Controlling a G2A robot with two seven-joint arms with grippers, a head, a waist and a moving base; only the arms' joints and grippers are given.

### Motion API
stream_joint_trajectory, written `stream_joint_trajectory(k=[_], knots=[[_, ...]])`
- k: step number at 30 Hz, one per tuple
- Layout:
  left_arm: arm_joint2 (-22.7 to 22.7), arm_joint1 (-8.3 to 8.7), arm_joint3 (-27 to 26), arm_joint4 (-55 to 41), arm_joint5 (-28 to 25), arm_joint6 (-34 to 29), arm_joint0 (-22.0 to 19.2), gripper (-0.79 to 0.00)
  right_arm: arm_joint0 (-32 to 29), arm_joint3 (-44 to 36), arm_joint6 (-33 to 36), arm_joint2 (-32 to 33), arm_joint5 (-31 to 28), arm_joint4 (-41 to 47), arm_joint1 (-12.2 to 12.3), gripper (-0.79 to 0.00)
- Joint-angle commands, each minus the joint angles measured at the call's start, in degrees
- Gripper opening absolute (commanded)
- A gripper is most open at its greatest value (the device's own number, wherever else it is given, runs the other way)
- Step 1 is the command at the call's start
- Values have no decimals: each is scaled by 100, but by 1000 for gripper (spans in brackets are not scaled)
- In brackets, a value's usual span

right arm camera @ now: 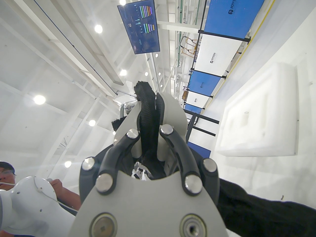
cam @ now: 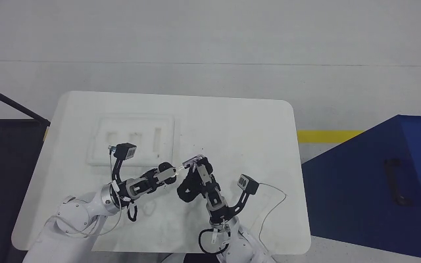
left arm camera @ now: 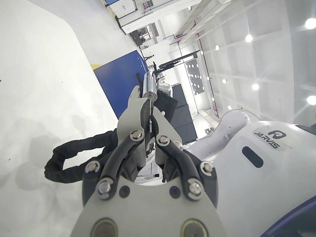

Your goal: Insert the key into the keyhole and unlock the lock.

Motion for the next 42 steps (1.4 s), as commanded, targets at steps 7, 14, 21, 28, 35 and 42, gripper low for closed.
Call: stream_joint_trajectory(k=[7, 14, 21, 28, 35, 42], knots=[[-89, -30, -177, 976, -812, 468, 47, -785, -82, -138, -18, 85, 198, 49, 8, -785], [-225, -144, -172, 2645, -2048, 1678, 206, -785, -206, -220, 39, 90, 210, 39, 14, -785], [-366, -348, -238, 5085, -2484, 3265, 288, -785, -276, -273, 72, 46, 226, -22, 9, -785], [-370, -527, -363, 7717, -2394, 4997, 262, -785, -300, -255, 95, -4, 226, -55, -1, -785], [-212, -597, -379, 10192, -2051, 7097, 258, -785, -316, -242, 120, 17, 335, -47, -3, -785], [-212, -597, -379, 10192, -2051, 7097, 258, -785, -313, -248, 125, 24, 345, -46, -2, -785]])
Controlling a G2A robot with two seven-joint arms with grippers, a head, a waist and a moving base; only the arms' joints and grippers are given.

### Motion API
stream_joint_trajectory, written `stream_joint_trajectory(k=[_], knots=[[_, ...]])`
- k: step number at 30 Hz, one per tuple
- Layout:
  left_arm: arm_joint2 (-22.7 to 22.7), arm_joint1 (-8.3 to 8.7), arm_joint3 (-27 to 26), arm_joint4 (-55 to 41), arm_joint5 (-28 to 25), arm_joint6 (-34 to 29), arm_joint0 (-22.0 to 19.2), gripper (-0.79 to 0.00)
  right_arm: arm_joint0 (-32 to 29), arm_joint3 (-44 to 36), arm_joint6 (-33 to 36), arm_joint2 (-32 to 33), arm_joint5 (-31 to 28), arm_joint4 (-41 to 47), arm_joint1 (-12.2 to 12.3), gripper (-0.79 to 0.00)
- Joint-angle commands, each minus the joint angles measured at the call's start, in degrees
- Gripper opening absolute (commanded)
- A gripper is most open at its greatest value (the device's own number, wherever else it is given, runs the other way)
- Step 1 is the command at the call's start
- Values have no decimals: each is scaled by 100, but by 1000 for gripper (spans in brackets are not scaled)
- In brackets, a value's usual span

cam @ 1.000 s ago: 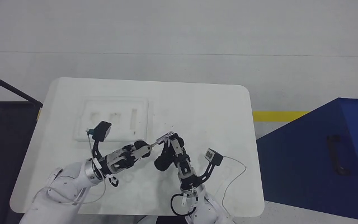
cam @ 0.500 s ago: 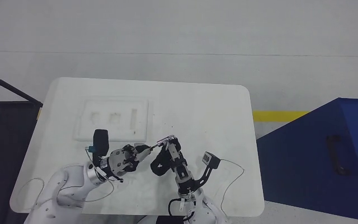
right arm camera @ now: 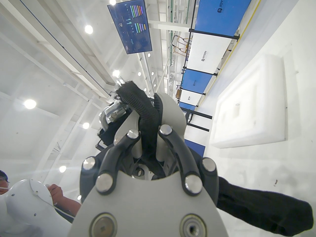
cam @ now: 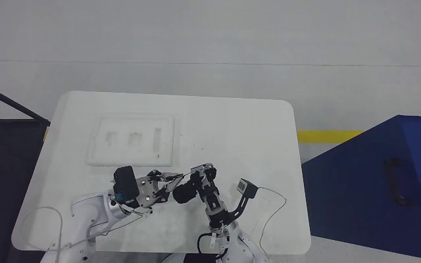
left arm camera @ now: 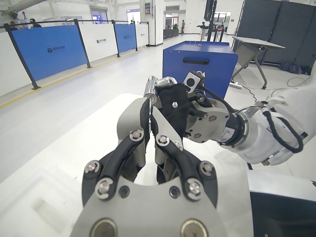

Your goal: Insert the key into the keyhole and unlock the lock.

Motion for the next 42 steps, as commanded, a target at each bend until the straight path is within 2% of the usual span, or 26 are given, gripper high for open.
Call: stream_joint_trajectory(k=[1, 6, 8, 11, 18, 24, 36, 42], knots=[[0, 0, 0, 12, 0, 7, 0, -785, 0, 0, 0, 0, -1, -1, 0, -785], [-6, -1, -17, 27, 45, -7, -8, -785, -2, -44, 56, 2, 79, 26, 2, -785], [-19, 3, -232, 387, 297, 31, -26, -785, -20, -100, 113, 23, 138, 71, 9, -785], [-33, 17, -381, 1180, 745, 502, 76, -785, -32, -124, 153, 47, 170, 100, 15, -785], [16, 84, -273, 3074, 1999, 1810, 256, -785, -1, -62, 153, 6, 209, 127, 0, -785], [-21, 133, -52, 4083, 3128, 2635, 325, -785, 17, -44, 159, -12, 261, 143, -11, -785], [-62, 161, 92, 5363, 5128, 3076, 386, -785, 55, 0, 179, -62, 336, 167, -33, -785], [-53, 164, 108, 6126, 6160, 3090, 462, -785, 54, -21, 215, -74, 392, 127, -36, -785]])
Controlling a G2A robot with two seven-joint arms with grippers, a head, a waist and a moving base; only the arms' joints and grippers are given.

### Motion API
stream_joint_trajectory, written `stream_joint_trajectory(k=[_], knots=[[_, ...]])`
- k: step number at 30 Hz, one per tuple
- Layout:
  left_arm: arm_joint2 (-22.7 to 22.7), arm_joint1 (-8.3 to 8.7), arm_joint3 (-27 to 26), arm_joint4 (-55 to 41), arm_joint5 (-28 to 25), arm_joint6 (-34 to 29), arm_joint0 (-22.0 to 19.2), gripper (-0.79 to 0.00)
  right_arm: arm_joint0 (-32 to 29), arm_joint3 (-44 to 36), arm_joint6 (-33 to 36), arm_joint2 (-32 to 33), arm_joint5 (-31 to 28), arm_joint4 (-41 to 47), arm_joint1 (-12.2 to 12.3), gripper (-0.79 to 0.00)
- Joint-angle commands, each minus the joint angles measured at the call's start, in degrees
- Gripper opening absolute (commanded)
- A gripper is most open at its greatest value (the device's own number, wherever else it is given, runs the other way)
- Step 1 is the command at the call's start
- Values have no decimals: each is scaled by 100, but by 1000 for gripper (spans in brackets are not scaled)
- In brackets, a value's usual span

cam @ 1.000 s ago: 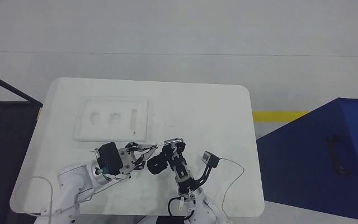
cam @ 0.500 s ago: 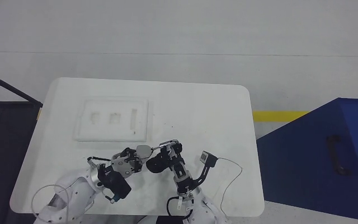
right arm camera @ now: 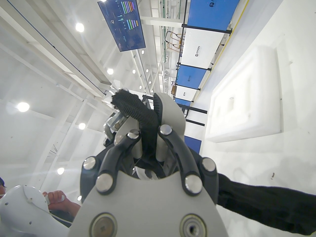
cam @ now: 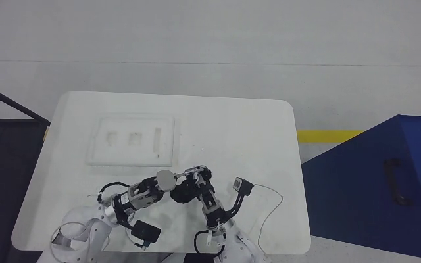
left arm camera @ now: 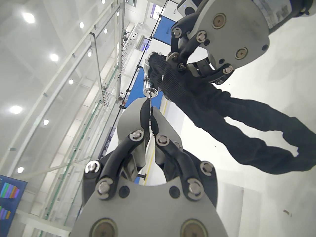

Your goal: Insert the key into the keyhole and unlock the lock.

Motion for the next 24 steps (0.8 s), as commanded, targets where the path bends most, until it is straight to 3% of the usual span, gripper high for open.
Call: stream_joint_trajectory(k=[1, 2, 3, 4, 7, 10, 11, 15, 16, 20, 24], knots=[[32, -5, 20, 200, 320, -53, 42, -785, -5, -19, 8, 2, 19, -26, 1, -785], [39, -8, 15, 231, 415, -90, 53, -785, -9, -37, 10, 8, 22, -42, 3, -785], [56, -13, 17, 210, 479, -118, 69, -129, -14, -59, 5, 21, 30, -59, 5, -785], [80, -18, 26, 115, 475, -135, 88, 0, -18, -82, -15, 46, 34, -91, 9, -785], [81, -22, 58, -349, 233, -100, 83, 0, -24, -154, -143, 180, 62, -374, 29, -785], [66, -29, 121, -1434, -580, -46, 65, 0, -49, -261, -503, 409, 140, -1114, 64, -785], [71, -34, 166, -2030, -1053, -27, 59, 0, -62, -292, -668, 494, 189, -1414, 76, -785], [152, -43, 189, -5510, -4090, -174, 170, 0, -91, -358, -1364, 775, 705, -2886, 124, -785], [104, -31, 86, -5919, -4493, -374, 212, 0, -82, -368, -1563, 832, 866, -3272, 136, -785], [58, 0, -381, -6136, -5047, -872, 380, 0, 70, -157, -2225, 1028, 1493, -4692, 186, -785], [25, 15, -375, -6149, -5283, -949, 367, 0, 313, 277, -2489, 1094, 2022, -5824, 233, -785]])
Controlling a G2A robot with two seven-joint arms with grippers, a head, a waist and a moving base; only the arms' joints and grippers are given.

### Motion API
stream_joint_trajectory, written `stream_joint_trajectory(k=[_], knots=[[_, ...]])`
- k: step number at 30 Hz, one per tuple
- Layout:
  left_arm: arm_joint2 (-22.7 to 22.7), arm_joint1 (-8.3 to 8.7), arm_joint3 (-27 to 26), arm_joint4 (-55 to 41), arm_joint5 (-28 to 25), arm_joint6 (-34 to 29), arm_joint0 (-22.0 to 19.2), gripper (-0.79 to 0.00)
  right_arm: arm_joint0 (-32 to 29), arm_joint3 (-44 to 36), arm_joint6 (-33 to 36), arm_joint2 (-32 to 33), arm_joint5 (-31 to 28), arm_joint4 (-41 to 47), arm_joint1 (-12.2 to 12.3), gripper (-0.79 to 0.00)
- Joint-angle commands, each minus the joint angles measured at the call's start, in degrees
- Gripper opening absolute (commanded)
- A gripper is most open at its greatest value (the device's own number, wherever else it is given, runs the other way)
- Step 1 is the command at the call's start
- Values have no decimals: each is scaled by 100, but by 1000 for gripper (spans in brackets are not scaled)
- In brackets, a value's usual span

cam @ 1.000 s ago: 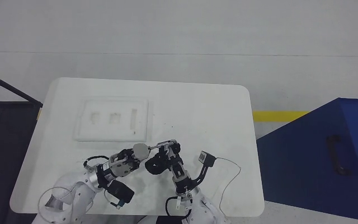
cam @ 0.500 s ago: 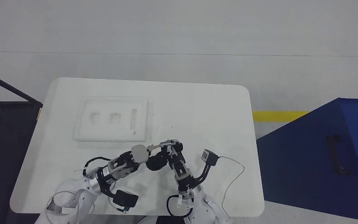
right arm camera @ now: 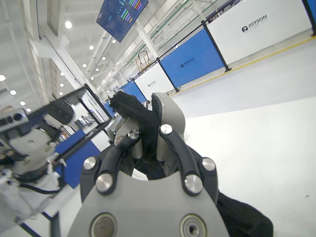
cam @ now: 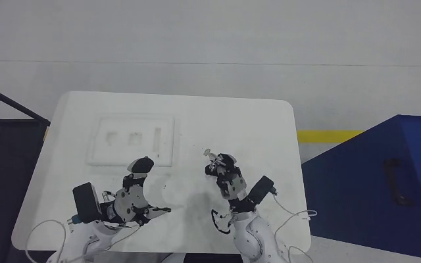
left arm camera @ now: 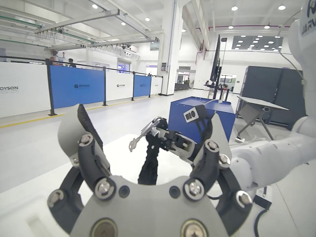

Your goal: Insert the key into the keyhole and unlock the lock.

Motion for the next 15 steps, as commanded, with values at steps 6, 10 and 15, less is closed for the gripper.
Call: stream_joint_trajectory(k=[6, 10, 15], knots=[[-78, 7, -32, 280, 50, 44, 15, 0, 426, 857, -202, -55, 1161, -1942, 64, -785], [-69, 6, -23, 349, 59, 121, 30, 0, 483, 1008, -333, -31, 1056, -1517, 52, -785], [-85, 10, -34, 530, 120, 197, 37, 0, 337, 626, -44, 125, 245, 818, -33, -785]])
